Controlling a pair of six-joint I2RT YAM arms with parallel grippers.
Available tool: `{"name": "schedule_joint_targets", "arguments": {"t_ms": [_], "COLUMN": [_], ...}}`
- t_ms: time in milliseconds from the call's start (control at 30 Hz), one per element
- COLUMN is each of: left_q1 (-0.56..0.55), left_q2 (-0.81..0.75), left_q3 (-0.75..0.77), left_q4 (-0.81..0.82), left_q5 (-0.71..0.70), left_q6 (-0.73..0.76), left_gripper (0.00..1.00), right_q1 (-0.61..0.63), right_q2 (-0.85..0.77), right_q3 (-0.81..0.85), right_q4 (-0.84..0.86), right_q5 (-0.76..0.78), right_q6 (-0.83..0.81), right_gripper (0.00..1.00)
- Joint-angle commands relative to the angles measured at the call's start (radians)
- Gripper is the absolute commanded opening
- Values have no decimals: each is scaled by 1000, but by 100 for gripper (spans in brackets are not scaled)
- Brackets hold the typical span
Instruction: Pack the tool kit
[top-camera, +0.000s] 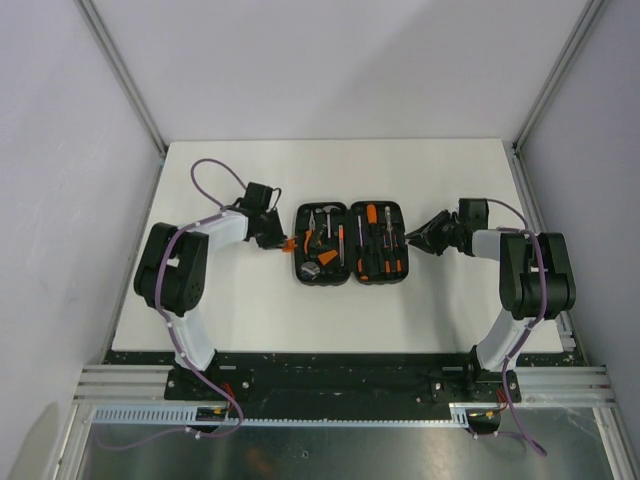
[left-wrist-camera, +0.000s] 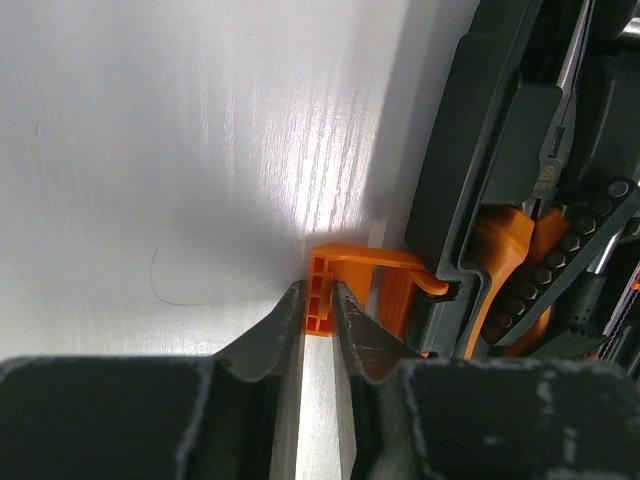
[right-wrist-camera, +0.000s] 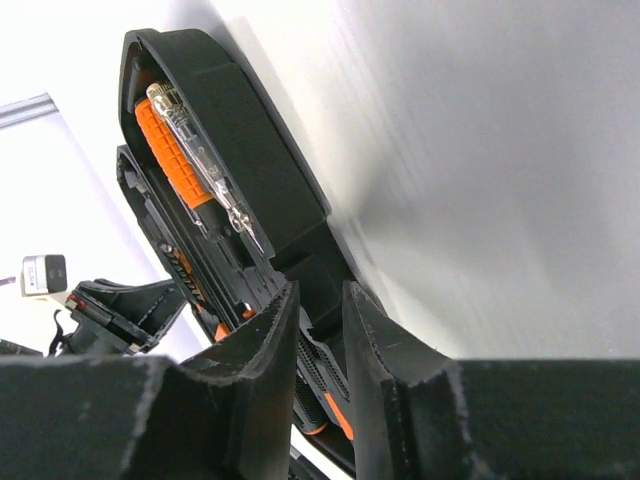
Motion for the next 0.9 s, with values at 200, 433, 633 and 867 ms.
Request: {"name": "schedule_joint_targets", "arguments": {"t_ms": [200, 433, 633, 867], "left_q1": [-29, -29, -29, -29], "left_q2": [26, 27, 32, 42], "left_q3": [7, 7, 9, 21], "left_q4": [15, 16, 16, 16], "left_q5": [70, 63, 62, 72], "left_q6": [-1, -4, -4, 1], "left_gripper": [19, 19, 19, 19], "right_q1": [-7, -66, -74, -76], "right_q2": [-45, -102, -47, 53], "right_q3": [-80, -80, -80, -79], "right_q4": [163, 173, 114, 132], "right_q5": [-26, -15, -3, -35], "right_q6": [186, 208, 227, 255], "right_gripper": [39, 43, 40, 31]}}
